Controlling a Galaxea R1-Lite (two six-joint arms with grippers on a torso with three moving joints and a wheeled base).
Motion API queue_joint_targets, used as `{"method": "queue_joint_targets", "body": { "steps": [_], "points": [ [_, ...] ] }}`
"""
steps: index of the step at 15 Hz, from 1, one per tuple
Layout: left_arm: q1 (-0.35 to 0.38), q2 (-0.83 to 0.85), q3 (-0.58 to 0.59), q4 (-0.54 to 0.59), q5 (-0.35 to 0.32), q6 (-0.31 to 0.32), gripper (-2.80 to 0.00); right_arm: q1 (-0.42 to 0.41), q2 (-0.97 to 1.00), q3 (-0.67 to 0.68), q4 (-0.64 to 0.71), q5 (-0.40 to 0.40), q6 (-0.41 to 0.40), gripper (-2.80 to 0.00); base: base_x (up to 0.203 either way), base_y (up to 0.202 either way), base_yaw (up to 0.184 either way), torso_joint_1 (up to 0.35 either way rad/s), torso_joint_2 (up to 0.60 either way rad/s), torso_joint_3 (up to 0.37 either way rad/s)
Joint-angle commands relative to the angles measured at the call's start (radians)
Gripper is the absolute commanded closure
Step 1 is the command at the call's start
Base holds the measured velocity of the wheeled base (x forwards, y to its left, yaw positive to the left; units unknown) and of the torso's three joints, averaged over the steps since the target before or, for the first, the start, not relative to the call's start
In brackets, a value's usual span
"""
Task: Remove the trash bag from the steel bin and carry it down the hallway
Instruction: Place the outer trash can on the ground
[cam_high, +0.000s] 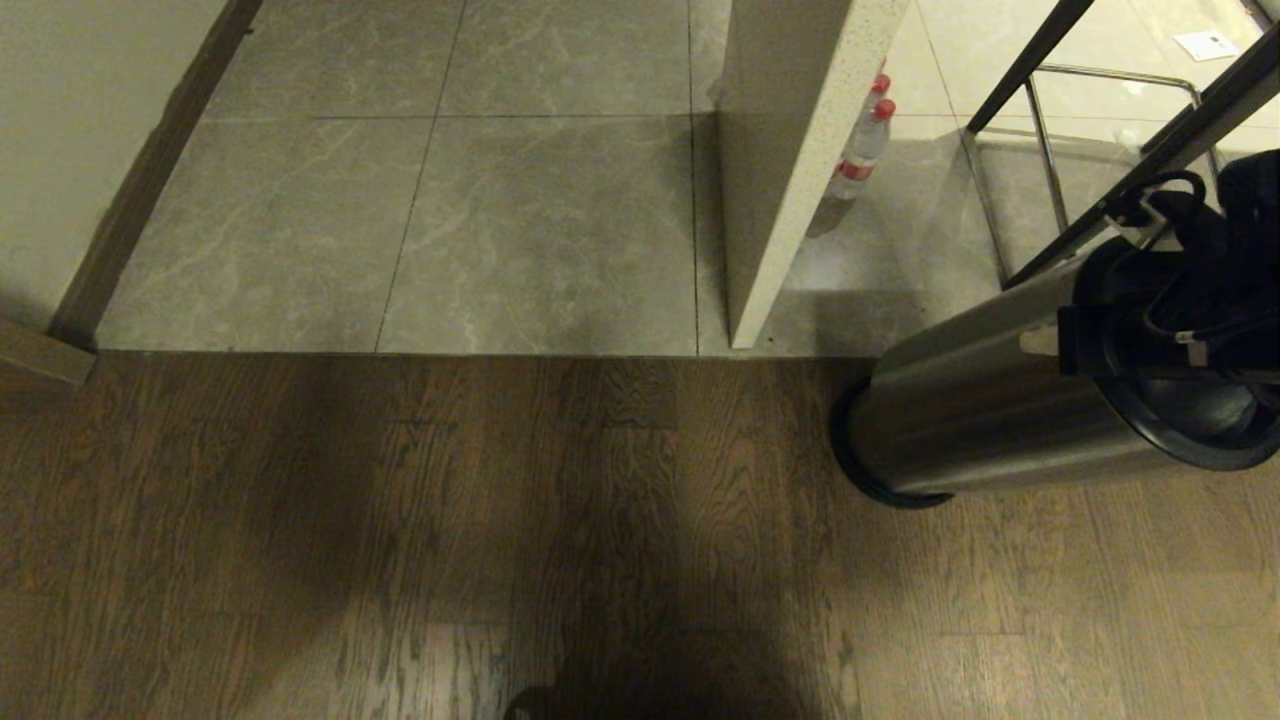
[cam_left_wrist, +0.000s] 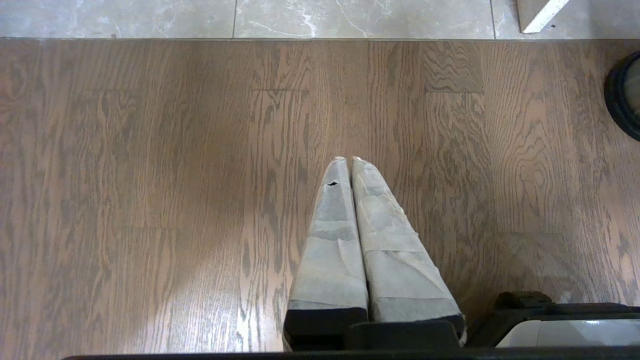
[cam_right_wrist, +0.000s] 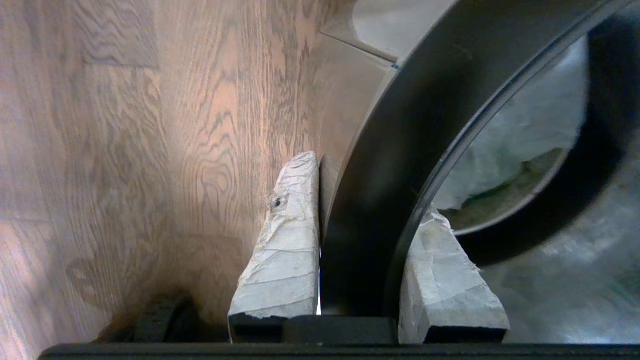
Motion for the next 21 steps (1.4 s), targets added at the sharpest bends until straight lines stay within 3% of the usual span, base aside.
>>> {"method": "queue_joint_targets", "body": {
  "steps": [1,2,6,9,14,21],
  "points": [
    [0.000,-0.002,0.002,0.000,0.001,0.000,0.00,0.001,-0.033,0.001,0.000,0.000,0.000,0.00,0.000,0.000,0.000,0.000,0.00,0.000],
    [0.000,-0.002,0.002,0.000,0.001,0.000,0.00,0.001,-0.034,-0.001,0.005,0.000,0.000,0.00,0.000,0.000,0.000,0.000,0.00,0.000],
    [0.000,-0.002,0.002,0.000,0.001,0.000,0.00,0.001,-0.213,-0.030,0.262,0.003,0.002,0.00,0.000,0.000,0.000,0.000,0.00,0.000],
    [0.000,-0.002,0.002,0.000,0.002,0.000,0.00,0.001,-0.232,-0.044,0.306,0.002,0.002,0.00,0.000,0.000,0.000,0.000,0.00,0.000],
    [0.000,0.000,0.002,0.000,0.001,0.000,0.00,0.001,-0.478,-0.140,0.543,0.003,0.003,0.00,0.000,0.000,0.000,0.000,0.00,0.000],
    [0.000,-0.001,0.002,0.000,0.001,0.000,0.00,-0.004,-0.503,-0.217,0.637,-0.002,0.000,0.00,0.000,0.000,0.000,0.000,0.00,0.000]
  ]
}}
